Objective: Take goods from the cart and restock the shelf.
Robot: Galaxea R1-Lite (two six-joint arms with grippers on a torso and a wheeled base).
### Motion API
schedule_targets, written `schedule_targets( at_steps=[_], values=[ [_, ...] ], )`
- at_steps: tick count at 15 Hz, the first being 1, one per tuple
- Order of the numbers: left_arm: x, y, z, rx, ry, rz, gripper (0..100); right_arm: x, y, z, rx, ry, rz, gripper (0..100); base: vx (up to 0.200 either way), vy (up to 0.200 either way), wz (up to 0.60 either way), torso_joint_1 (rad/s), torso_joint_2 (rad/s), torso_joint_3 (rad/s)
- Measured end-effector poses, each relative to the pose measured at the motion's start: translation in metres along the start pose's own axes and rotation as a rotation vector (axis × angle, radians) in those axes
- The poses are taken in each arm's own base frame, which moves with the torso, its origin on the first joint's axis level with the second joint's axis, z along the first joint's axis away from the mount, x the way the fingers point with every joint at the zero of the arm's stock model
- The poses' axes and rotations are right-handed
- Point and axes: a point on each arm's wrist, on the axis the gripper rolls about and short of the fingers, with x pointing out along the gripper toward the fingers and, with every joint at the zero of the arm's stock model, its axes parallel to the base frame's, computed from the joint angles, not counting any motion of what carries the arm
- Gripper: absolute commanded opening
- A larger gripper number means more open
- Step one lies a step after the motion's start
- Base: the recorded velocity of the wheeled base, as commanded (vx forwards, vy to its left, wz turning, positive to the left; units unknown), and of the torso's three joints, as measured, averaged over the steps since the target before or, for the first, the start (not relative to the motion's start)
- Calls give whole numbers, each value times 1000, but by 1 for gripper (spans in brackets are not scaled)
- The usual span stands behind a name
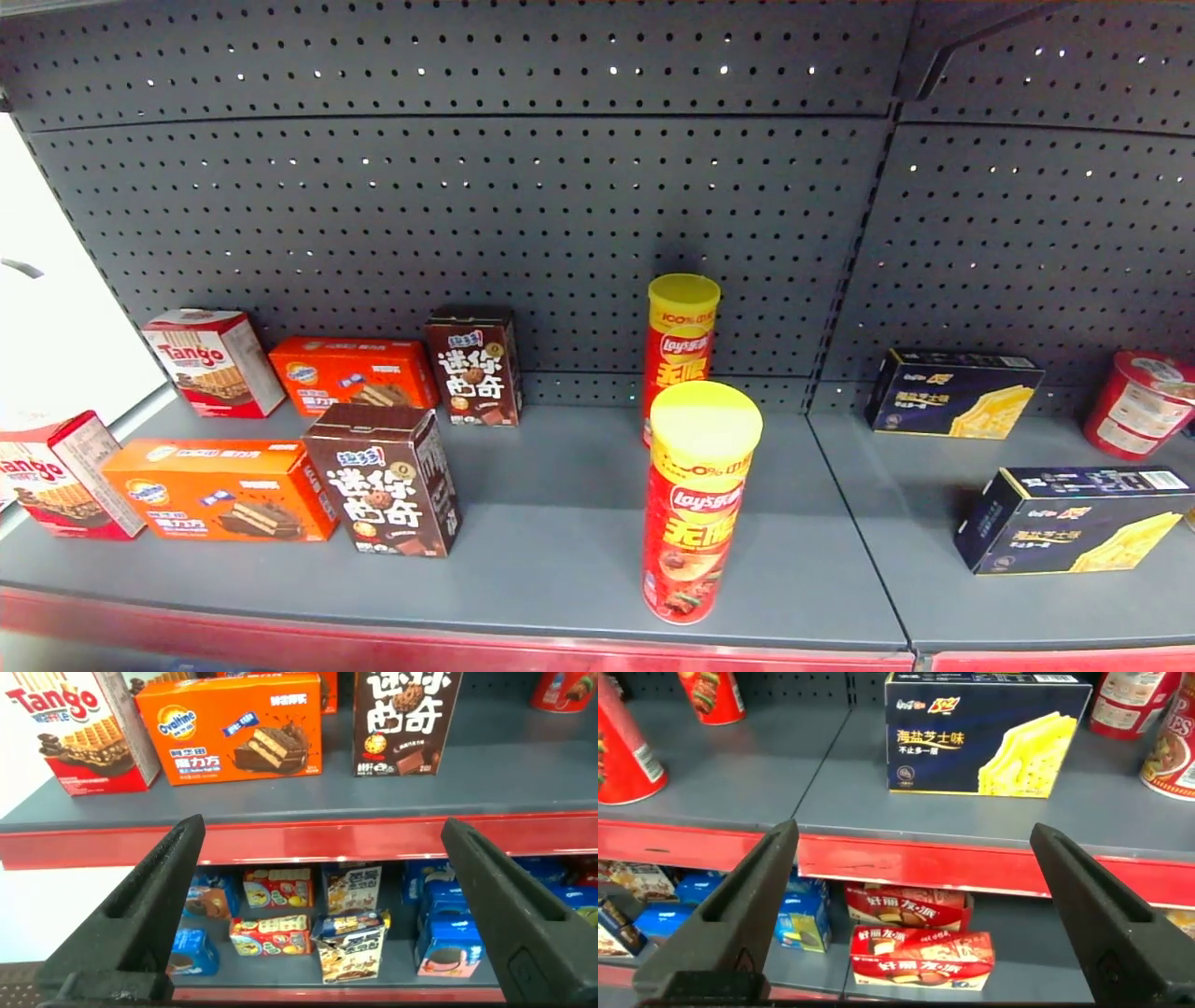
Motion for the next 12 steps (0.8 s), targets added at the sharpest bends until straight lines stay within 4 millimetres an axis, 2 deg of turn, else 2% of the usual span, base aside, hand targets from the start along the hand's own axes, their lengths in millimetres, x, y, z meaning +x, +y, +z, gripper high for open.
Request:
schedule_targets(
  at_steps=[12],
  values=[
    [0,0,0,-3,0,6,100,0,0,0,0,-1,0,100,0,0,0,0,0,0]
  ],
)
